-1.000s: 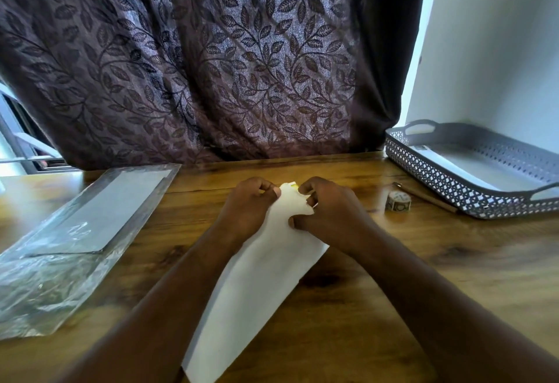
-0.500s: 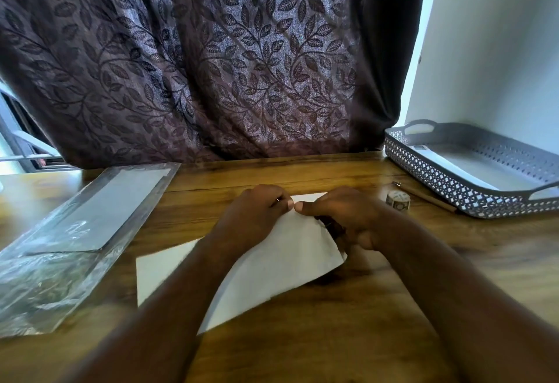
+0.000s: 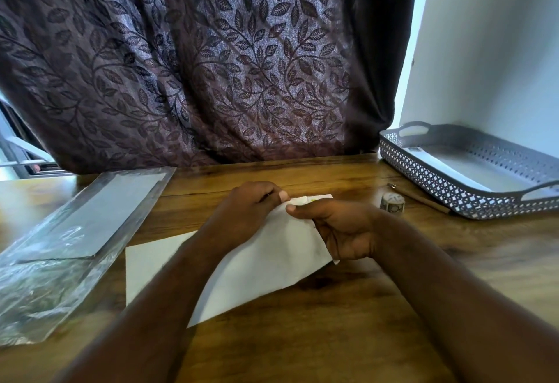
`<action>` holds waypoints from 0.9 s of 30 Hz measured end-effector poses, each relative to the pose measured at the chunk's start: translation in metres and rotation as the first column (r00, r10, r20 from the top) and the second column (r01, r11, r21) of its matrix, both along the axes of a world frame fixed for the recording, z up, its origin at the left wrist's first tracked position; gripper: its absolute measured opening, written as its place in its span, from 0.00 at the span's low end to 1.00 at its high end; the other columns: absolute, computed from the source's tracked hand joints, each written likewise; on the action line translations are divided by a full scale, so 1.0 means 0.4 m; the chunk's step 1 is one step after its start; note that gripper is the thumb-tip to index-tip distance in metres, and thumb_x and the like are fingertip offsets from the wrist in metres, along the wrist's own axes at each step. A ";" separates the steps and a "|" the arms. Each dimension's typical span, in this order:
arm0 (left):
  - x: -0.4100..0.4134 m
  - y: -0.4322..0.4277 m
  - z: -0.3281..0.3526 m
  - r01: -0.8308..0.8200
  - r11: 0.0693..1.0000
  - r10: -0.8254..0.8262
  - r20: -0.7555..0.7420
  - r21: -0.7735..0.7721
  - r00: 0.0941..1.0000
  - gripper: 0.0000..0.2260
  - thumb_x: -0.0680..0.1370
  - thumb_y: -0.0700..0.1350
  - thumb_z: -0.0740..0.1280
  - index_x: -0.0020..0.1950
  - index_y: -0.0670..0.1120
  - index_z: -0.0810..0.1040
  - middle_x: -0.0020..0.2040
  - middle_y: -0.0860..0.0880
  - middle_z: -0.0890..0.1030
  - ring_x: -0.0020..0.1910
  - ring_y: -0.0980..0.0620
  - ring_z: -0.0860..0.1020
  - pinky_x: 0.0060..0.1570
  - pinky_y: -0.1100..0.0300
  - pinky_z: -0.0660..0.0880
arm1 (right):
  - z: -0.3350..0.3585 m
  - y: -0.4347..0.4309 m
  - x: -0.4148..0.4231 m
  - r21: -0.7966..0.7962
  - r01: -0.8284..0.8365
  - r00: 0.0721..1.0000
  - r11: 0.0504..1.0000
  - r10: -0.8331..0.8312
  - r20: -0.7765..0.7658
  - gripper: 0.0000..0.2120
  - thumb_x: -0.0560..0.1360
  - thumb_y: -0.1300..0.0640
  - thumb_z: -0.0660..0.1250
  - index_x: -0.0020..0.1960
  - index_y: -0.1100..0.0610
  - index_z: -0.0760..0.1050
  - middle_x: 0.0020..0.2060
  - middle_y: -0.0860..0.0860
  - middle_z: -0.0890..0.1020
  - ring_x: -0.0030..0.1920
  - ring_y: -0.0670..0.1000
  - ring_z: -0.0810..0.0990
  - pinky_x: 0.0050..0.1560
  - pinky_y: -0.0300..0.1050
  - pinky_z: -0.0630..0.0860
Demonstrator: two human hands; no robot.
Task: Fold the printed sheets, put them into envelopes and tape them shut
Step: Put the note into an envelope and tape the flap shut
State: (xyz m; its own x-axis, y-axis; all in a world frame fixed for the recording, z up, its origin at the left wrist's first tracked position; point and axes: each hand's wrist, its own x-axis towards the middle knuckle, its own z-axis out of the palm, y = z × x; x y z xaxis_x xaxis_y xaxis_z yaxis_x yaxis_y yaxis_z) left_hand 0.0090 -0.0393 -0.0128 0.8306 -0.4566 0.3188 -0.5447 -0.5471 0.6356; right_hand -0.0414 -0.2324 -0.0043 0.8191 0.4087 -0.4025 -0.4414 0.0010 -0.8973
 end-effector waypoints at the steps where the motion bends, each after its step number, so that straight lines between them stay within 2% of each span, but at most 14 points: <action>1: 0.002 0.002 -0.003 -0.007 1.000 0.007 0.003 -0.002 1.000 0.12 0.83 0.54 0.62 0.46 0.53 0.82 0.42 0.55 0.83 0.43 0.57 0.80 0.45 0.52 0.78 | -0.002 -0.001 0.001 0.013 0.005 1.000 1.000 -0.005 0.011 0.16 0.77 0.51 0.66 0.59 0.58 0.81 0.51 0.56 0.86 0.49 0.56 0.85 0.55 0.56 0.80; 3: 0.003 0.005 -0.004 -0.044 0.999 0.042 0.061 0.028 0.997 0.19 0.80 0.64 0.56 0.48 0.54 0.81 0.43 0.55 0.83 0.43 0.57 0.80 0.47 0.48 0.78 | -0.002 -0.006 0.003 0.056 0.012 0.999 0.998 -0.015 0.046 0.14 0.79 0.52 0.64 0.58 0.58 0.82 0.51 0.56 0.86 0.49 0.55 0.86 0.54 0.55 0.81; 4: 0.003 0.008 -0.003 -0.077 0.995 0.068 0.140 0.066 0.988 0.23 0.78 0.67 0.52 0.49 0.54 0.80 0.44 0.55 0.83 0.44 0.56 0.80 0.47 0.47 0.77 | -0.001 -0.011 0.004 0.077 0.020 0.998 0.997 -0.024 0.063 0.14 0.78 0.52 0.65 0.57 0.59 0.83 0.51 0.56 0.86 0.49 0.55 0.86 0.53 0.54 0.82; 7: -0.004 0.015 0.011 -0.195 0.965 0.088 0.485 0.174 0.870 0.22 0.79 0.65 0.51 0.53 0.56 0.79 0.50 0.56 0.83 0.51 0.53 0.79 0.55 0.48 0.74 | 0.005 -0.020 0.008 0.134 0.071 0.990 0.989 -0.086 0.108 0.15 0.75 0.51 0.67 0.53 0.59 0.86 0.52 0.58 0.86 0.49 0.55 0.86 0.54 0.54 0.82; 10: -0.017 0.022 0.022 -0.285 0.921 0.054 0.639 0.265 0.767 0.27 0.79 0.70 0.50 0.66 0.56 0.75 0.63 0.56 0.78 0.62 0.52 0.75 0.63 0.49 0.66 | 0.011 -0.029 0.014 0.216 0.109 0.982 0.970 -0.139 0.130 0.19 0.76 0.51 0.65 0.59 0.62 0.83 0.57 0.62 0.84 0.53 0.58 0.85 0.60 0.58 0.79; 13: -0.017 0.029 0.021 -0.293 0.913 0.018 0.690 0.283 0.724 0.38 0.74 0.76 0.51 0.75 0.52 0.68 0.70 0.52 0.72 0.69 0.50 0.70 0.70 0.46 0.62 | 0.018 -0.037 0.019 0.269 0.154 0.971 0.951 -0.196 0.138 0.21 0.79 0.51 0.62 0.66 0.62 0.78 0.61 0.63 0.82 0.57 0.61 0.83 0.61 0.61 0.78; 15: -0.019 0.032 0.023 -0.295 0.894 -0.021 0.689 0.337 0.724 0.46 0.70 0.80 0.52 0.79 0.51 0.61 0.74 0.50 0.68 0.74 0.48 0.65 0.75 0.41 0.56 | 0.024 -0.042 0.019 0.295 0.180 0.962 0.938 -0.230 0.144 0.21 0.80 0.50 0.62 0.67 0.61 0.76 0.61 0.63 0.82 0.59 0.62 0.83 0.60 0.62 0.79; 18: -0.019 0.033 0.014 -0.284 0.851 -0.100 0.668 0.442 0.738 0.53 0.64 0.83 0.54 0.82 0.53 0.54 0.77 0.49 0.64 0.77 0.46 0.60 0.75 0.35 0.51 | 0.029 -0.051 0.019 0.329 0.192 0.954 0.925 -0.254 0.159 0.20 0.80 0.51 0.62 0.66 0.61 0.77 0.60 0.63 0.82 0.56 0.60 0.84 0.57 0.60 0.80; 20: -0.017 0.034 0.002 -0.268 0.846 -0.127 0.662 0.461 0.739 0.55 0.64 0.83 0.56 0.82 0.53 0.52 0.77 0.47 0.64 0.76 0.44 0.62 0.74 0.34 0.52 | 0.029 -0.054 0.015 0.324 0.155 0.957 0.933 -0.223 0.184 0.21 0.78 0.54 0.64 0.67 0.62 0.77 0.61 0.63 0.81 0.60 0.61 0.82 0.62 0.59 0.78; 23: -0.015 0.039 -0.003 -0.262 0.863 -0.105 0.661 0.432 0.742 0.55 0.63 0.79 0.62 0.82 0.53 0.48 0.74 0.46 0.65 0.73 0.43 0.65 0.72 0.38 0.60 | 0.027 -0.058 0.016 0.315 0.076 0.959 0.946 -0.156 0.236 0.22 0.76 0.60 0.65 0.69 0.64 0.74 0.64 0.64 0.79 0.65 0.63 0.78 0.66 0.61 0.75; 27: -0.017 0.046 0.001 -0.295 0.862 -0.090 0.698 0.412 0.710 0.52 0.66 0.73 0.64 0.82 0.52 0.49 0.68 0.49 0.70 0.65 0.45 0.70 0.63 0.44 0.65 | 0.028 -0.057 0.016 0.327 0.020 0.945 0.945 -0.125 0.303 0.21 0.77 0.63 0.63 0.70 0.64 0.73 0.63 0.64 0.80 0.61 0.63 0.81 0.61 0.59 0.79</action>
